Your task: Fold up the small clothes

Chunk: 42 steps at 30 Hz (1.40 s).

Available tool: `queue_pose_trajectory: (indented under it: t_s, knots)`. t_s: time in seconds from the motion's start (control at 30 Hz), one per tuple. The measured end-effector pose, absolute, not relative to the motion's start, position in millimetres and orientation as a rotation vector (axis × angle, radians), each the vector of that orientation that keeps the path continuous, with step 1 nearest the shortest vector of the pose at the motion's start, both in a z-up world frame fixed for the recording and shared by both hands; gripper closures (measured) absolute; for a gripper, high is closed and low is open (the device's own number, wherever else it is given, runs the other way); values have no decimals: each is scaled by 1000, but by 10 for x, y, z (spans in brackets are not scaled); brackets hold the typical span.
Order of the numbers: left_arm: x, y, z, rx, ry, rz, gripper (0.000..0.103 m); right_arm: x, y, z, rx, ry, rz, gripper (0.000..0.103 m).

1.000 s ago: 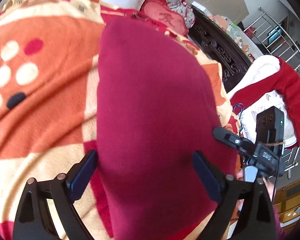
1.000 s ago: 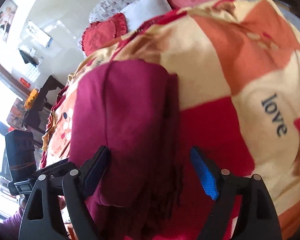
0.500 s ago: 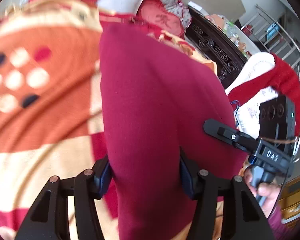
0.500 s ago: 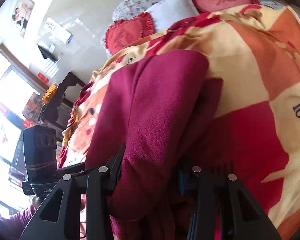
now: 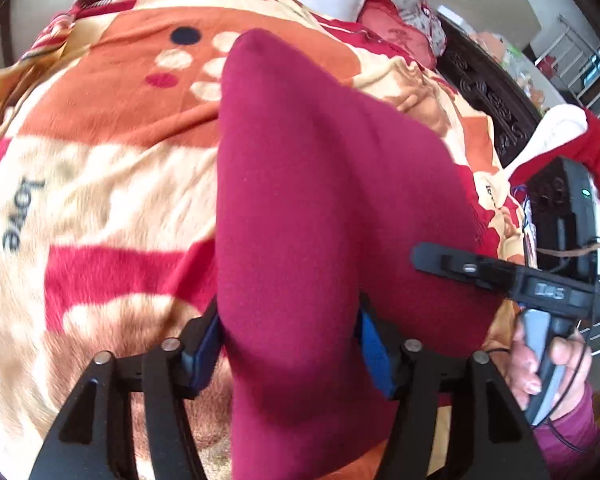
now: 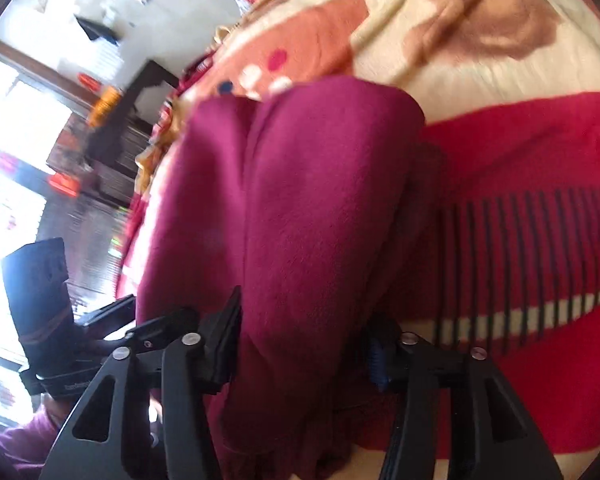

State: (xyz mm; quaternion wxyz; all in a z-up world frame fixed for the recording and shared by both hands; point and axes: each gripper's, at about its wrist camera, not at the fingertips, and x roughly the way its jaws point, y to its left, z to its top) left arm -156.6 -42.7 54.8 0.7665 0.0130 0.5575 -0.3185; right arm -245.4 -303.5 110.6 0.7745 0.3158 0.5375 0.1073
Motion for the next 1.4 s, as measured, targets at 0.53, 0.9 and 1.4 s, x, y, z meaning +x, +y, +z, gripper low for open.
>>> queue_pose_trajectory:
  t_s: [0.53, 0.9, 1.4]
  knots:
    - [-1657, -395, 884, 154, 1003, -587, 14, -2673, -2442, 1833, 160, 1110, 136, 74]
    - [-1785, -368, 1119, 186, 926, -551, 14, -2818, -2434, 1753, 171, 1111, 63, 72]
    - [-2020, -292, 1436, 173, 821, -542, 14, -3211, -2407, 2252, 257, 990, -93, 64]
